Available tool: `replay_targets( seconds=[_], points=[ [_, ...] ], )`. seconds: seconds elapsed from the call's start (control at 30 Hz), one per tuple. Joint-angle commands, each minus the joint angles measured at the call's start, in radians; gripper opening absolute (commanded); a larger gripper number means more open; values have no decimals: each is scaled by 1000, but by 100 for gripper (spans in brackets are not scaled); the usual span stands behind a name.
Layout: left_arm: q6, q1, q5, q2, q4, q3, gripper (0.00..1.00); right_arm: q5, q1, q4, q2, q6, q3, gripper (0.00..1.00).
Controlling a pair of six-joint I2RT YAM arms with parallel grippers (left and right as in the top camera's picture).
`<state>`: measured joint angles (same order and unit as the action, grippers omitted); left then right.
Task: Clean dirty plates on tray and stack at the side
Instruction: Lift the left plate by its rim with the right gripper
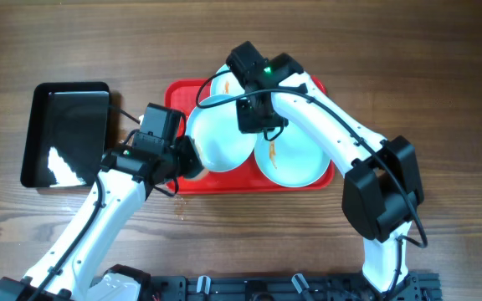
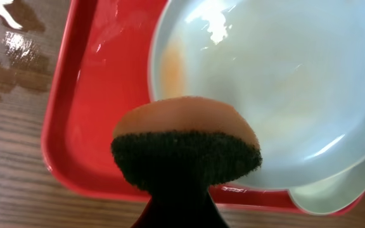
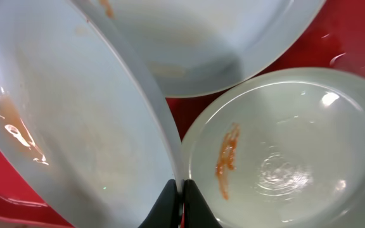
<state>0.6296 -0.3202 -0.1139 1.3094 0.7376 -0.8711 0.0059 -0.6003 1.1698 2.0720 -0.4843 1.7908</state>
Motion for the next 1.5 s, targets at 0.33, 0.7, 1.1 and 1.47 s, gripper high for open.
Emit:
replay_targets(
  seconds=[0.33,0.7,1.1,1.47],
  points=[
    [-69,4,0,-13,42,-25,4,322,-10,102,-62,-51,43,4],
    [-77,5,89,-1,45,-25,4,519,-130,138,-65,-94,43,4],
    [-72,5,109,113,48,-25,4,622,-172,154,-141,-174,43,4],
    [-80,146,84,116,97,-25,4,651,-172,154,-208,-173,43,4]
  ],
)
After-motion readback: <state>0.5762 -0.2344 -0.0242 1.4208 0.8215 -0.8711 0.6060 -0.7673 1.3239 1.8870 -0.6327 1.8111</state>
